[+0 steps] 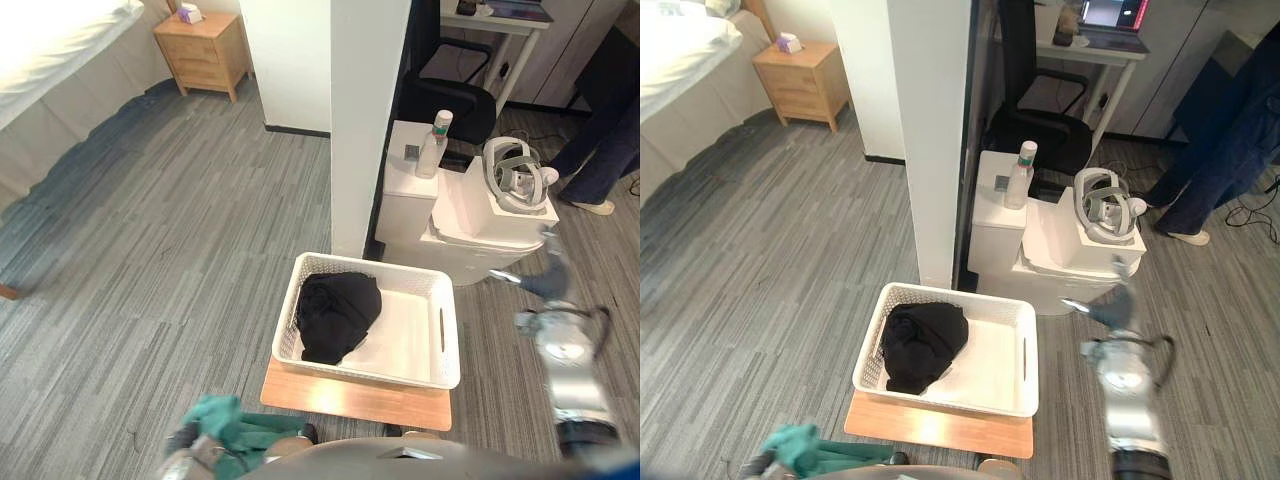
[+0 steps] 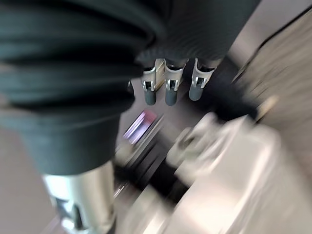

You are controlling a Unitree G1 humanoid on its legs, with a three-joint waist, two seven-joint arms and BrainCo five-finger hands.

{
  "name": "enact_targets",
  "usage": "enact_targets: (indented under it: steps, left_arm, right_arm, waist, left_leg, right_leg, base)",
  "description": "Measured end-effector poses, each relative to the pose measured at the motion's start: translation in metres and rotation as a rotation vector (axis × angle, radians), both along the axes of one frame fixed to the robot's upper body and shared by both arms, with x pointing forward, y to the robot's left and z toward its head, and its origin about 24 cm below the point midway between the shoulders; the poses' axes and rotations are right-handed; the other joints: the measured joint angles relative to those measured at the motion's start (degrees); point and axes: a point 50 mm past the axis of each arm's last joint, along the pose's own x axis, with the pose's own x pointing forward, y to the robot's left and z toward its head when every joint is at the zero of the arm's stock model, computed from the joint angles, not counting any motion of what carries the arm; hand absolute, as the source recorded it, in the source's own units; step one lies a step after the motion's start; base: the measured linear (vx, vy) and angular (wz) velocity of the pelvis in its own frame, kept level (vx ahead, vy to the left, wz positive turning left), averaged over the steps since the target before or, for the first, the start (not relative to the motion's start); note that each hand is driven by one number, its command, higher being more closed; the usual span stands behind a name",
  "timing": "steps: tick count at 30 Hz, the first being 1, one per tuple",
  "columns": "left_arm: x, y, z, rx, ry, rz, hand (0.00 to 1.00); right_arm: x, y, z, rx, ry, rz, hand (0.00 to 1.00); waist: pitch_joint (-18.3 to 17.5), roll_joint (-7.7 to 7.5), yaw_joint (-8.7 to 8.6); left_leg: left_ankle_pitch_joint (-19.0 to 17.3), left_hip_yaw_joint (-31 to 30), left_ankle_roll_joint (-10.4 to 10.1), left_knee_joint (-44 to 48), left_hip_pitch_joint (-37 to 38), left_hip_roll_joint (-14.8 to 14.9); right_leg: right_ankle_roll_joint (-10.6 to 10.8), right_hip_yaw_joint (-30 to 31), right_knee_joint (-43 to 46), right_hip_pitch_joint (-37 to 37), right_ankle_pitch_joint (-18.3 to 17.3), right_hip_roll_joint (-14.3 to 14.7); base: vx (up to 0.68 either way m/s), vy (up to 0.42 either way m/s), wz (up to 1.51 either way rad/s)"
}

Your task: Tidy the bed and pick cloth on bed and put in laundry

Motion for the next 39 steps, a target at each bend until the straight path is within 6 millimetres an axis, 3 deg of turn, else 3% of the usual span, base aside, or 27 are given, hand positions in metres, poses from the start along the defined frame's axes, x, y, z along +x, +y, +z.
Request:
enact_targets:
  steps: [2,3,5,6,8,12,14,17,21,25,32,39]
  left_arm:
    - [-0.01,0.048,0.036,0.162,-0.075,0.144,1.0]
    - [-0.011,0.06,0.047,0.21,-0.103,0.179,1.0]
    - [-0.004,0.098,0.096,0.413,-0.212,0.228,1.0]
    - [0.0,0.105,0.108,0.468,-0.234,0.225,1.0]
    - [0.022,0.118,0.153,0.645,-0.353,0.214,1.0]
    - [0.068,0.114,0.213,0.851,-0.524,0.107,1.0]
    - [0.1,0.102,0.251,0.986,-0.588,-0.035,1.0]
    - [0.138,0.078,0.292,1.114,-0.69,-0.247,1.0]
    - [0.179,0.039,0.324,1.177,-0.839,-0.489,1.0]
    - [0.207,0.01,0.338,1.179,-0.932,-0.637,1.0]
    - [0.235,-0.048,0.335,1.199,-0.983,-0.936,1.0]
    - [0.252,-0.09,0.332,1.139,-1.089,-1.063,1.0]
  right_arm:
    - [-0.02,-0.022,-0.016,0.042,0.074,-0.116,0.0]
    - [-0.025,-0.026,-0.021,0.06,0.089,-0.146,0.0]
    - [-0.044,-0.036,-0.039,0.13,0.135,-0.237,0.0]
    - [-0.048,-0.036,-0.043,0.148,0.146,-0.251,0.0]
    - [-0.057,-0.037,-0.056,0.202,0.185,-0.287,0.0]
    - [-0.058,-0.028,-0.068,0.245,0.225,-0.268,0.0]
    - [-0.06,-0.021,-0.078,0.288,0.253,-0.262,0.0]
    - [-0.069,-0.015,-0.094,0.357,0.306,-0.291,0.0]
    - [-0.087,-0.012,-0.109,0.432,0.346,-0.344,0.0]
    - [-0.1,0.004,-0.124,0.542,0.331,-0.38,0.0]
    - [-0.129,0.04,-0.147,0.654,0.378,-0.394,0.0]
    - [-0.14,0.052,-0.154,0.687,0.389,-0.423,0.0]
  waist:
    - [-0.3,0.39,-0.67]
    - [-0.4,0.53,-0.69]
    - [-0.99,1.04,-0.5]
    - [-1.08,1.15,-0.43]
    - [-1.46,1.69,0.11]
    - [-1.7,2.28,0.81]
    - [-1.77,2.43,0.9]
    - [-2.0,2.42,1.15]
    - [-2.65,2.67,0.13]
    - [-2.92,2.66,-1.1]
    - [-2.98,2.75,-2.67]
    - [-2.95,2.72,-4.03]
  left_leg:
    - [0.08,-0.23,0.12,-0.01,-0.18,0.02]
    - [0.11,-0.23,0.16,-0.02,-0.18,0.02]
    - [0.2,-0.46,0.3,-0.19,-0.26,-0.05]
    - [0.22,-0.52,0.34,-0.29,-0.26,-0.08]
    - [0.29,-0.53,0.47,-0.34,-0.27,-0.2]
    - [-0.09,0.12,0.64,-0.37,-0.24,-0.22]
    - [-0.22,0.72,0.75,-0.37,-0.1,-0.2]
    - [-0.68,2.87,0.23,-0.35,0.75,-0.01]
    - [-0.63,6.81,0.22,-0.04,1.52,0.11]
    - [-0.63,11.01,0.22,-0.03,3.09,0.58]
    - [-1.67,15.02,-0.72,-0.07,4.91,1.73]
    - [-1.8,16.49,-0.88,-0.38,5.63,2.05]
  right_leg:
    - [-0.12,-0.35,0.02,0.0,-0.08,0.02]
    - [-0.13,-0.39,0.03,0.0,-0.09,0.02]
    - [-0.14,-0.66,0.11,0.06,-0.09,-0.05]
    - [-0.14,-0.72,0.14,0.08,-0.09,-0.08]
    - [-0.14,-0.8,0.16,0.13,-0.09,-0.21]
    - [-0.18,-0.5,0.14,0.1,-0.06,-0.24]
    - [-0.19,0.16,0.12,0.06,-0.04,-0.23]
    - [-0.34,2.41,0.06,0.02,0.17,0.06]
    - [-0.45,4.87,-0.11,-0.03,0.43,0.44]
    - [-0.91,6.91,-0.09,0.38,0.73,1.06]
    - [-1.4,10.44,0.11,0.44,0.96,2.47]
    - [-1.67,11.64,0.3,0.48,1.16,2.87]
  base:
    - [-0.04,-0.018,0.06]
    - [-0.04,-0.018,0.06]
    - [-0.05,-0.016,0.07]
    - [-0.05,-0.007,0.07]
    - [-0.05,-0.002,0.03]
    - [-0.03,0.005,-0.02]
    - [0.0,0.01,-0.08]
    - [0.03,0.018,-0.31]
    - [0.06,0.011,-0.24]
    - [0.01,-0.023,-0.36]
    - [-0.05,-0.044,-0.25]
    - [-0.07,-0.041,-0.1]
